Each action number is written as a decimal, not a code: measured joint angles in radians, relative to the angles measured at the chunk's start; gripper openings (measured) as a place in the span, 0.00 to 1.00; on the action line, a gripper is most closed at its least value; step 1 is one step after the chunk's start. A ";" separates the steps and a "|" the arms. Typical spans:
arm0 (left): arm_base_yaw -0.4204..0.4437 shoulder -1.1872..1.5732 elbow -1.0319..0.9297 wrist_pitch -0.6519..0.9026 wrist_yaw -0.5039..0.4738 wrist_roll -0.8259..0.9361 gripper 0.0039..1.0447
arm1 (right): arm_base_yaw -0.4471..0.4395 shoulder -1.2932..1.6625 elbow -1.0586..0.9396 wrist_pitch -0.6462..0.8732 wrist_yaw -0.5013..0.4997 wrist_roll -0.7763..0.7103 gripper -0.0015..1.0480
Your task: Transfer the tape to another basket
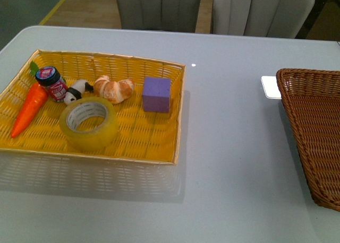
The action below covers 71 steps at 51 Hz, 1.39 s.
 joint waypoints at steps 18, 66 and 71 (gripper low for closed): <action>0.000 0.000 0.000 0.000 0.000 0.000 0.92 | 0.000 0.000 0.000 0.000 0.000 0.000 0.91; 0.000 0.000 0.000 0.000 0.000 0.000 0.92 | -0.377 0.913 0.312 0.063 -0.259 0.016 0.91; 0.000 0.000 0.000 0.000 0.000 0.000 0.92 | -0.436 1.200 0.402 0.257 -0.222 -0.060 0.91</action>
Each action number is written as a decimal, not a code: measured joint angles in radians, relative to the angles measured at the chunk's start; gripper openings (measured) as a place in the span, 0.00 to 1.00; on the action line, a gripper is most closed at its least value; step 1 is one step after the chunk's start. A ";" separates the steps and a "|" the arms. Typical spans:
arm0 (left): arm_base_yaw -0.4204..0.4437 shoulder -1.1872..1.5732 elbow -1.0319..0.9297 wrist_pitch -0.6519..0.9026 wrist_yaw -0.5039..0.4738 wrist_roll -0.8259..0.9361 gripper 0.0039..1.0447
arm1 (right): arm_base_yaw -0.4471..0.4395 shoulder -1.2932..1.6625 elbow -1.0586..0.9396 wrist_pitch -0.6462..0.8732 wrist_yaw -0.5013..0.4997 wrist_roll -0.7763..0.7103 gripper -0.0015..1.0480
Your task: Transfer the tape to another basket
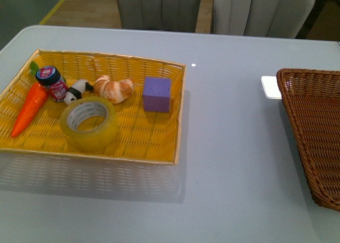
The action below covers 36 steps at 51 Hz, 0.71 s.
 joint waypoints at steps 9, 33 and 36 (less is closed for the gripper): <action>0.000 0.000 0.000 0.000 0.000 0.000 0.92 | -0.068 0.551 0.274 0.210 0.091 -0.177 0.91; 0.000 0.000 0.000 0.000 0.000 0.000 0.92 | -0.058 1.015 0.658 0.021 0.055 -0.244 0.91; 0.000 0.000 0.000 0.000 0.000 0.000 0.92 | -0.052 1.038 0.676 0.006 0.049 -0.249 0.91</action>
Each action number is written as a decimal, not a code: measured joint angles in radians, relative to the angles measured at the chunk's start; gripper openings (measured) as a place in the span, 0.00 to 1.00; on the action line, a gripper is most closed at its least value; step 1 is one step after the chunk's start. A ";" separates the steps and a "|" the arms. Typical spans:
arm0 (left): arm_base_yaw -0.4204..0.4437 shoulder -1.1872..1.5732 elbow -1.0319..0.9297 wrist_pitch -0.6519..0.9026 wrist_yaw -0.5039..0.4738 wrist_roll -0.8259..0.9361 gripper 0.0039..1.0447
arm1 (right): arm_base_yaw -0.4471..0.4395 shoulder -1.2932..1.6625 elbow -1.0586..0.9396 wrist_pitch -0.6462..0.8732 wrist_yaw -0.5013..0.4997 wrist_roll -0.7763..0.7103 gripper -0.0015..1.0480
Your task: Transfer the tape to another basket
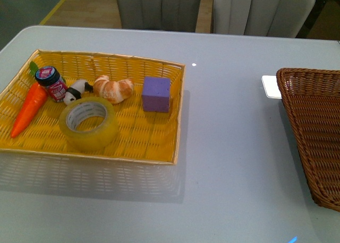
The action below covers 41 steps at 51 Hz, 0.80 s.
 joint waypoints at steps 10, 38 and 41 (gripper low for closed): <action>0.000 0.000 0.000 0.000 0.000 0.000 0.92 | 0.011 0.048 0.013 -0.013 0.009 -0.014 0.78; 0.000 0.000 0.000 0.000 0.000 0.000 0.92 | 0.096 -0.021 -0.093 -0.002 -0.048 0.142 0.04; 0.000 0.000 0.000 0.000 0.000 0.000 0.92 | 0.123 -0.039 -0.108 0.008 -0.049 0.168 0.04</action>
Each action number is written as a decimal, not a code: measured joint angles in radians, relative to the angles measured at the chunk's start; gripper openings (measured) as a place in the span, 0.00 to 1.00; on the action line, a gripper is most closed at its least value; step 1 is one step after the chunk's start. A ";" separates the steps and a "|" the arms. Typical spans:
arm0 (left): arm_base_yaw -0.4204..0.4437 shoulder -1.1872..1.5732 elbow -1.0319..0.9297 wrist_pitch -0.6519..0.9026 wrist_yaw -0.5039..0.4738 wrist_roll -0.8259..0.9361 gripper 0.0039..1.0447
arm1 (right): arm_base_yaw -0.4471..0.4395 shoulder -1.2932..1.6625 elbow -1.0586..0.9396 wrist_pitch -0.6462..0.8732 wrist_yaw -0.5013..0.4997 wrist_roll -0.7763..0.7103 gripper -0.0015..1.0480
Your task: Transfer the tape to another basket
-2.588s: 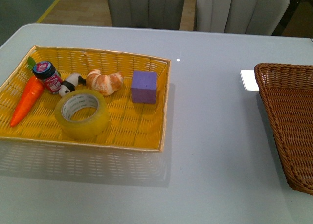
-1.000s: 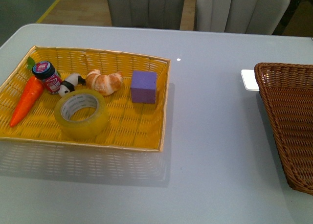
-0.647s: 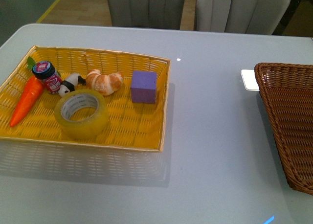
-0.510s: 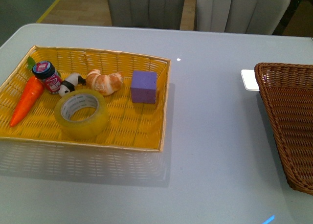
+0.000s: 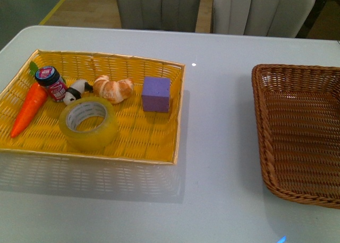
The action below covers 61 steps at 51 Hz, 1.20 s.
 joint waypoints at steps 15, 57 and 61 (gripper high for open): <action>0.000 0.000 0.000 0.000 0.000 0.000 0.92 | 0.171 -0.018 -0.043 0.045 0.017 0.130 0.04; 0.000 0.000 0.000 0.000 0.000 0.000 0.92 | 0.325 -0.009 -0.082 0.109 0.041 0.254 0.44; 0.000 0.000 0.000 0.000 0.000 0.000 0.92 | 0.315 -0.037 -0.098 0.124 0.042 0.260 0.53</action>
